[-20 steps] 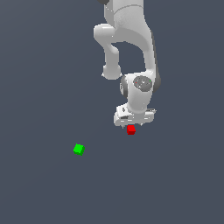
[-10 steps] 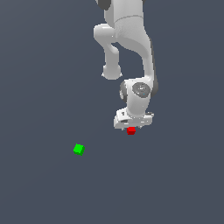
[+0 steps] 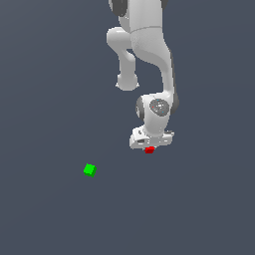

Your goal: Stack the red cube on top of the green cube.

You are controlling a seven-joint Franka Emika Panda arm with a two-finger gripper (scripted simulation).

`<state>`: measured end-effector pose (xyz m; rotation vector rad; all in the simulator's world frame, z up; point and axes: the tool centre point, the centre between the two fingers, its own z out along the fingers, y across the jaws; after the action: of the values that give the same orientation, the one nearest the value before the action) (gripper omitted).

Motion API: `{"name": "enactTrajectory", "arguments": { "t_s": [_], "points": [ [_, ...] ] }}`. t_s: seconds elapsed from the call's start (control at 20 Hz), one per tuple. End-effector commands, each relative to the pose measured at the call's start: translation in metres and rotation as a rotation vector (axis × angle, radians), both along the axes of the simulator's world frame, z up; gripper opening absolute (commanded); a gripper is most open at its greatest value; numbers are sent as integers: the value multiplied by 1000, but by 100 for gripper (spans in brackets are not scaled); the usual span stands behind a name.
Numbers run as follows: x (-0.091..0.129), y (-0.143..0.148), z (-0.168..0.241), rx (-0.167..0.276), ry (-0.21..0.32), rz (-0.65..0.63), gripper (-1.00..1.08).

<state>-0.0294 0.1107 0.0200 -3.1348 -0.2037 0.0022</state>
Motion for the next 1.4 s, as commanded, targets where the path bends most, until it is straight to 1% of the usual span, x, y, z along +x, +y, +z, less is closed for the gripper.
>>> {"name": "enactTrajectory", "arguments": {
  "t_s": [0.0,0.4,0.65,1.35],
  "points": [
    [0,0,0,0,-1,0,-100],
    [1,-1,0,-1,-2,-1,-100],
    [0,-1,11,-1,-2,-1,-100],
    [-1,0,91,-1,-1,-1,-100]
  ]
}}
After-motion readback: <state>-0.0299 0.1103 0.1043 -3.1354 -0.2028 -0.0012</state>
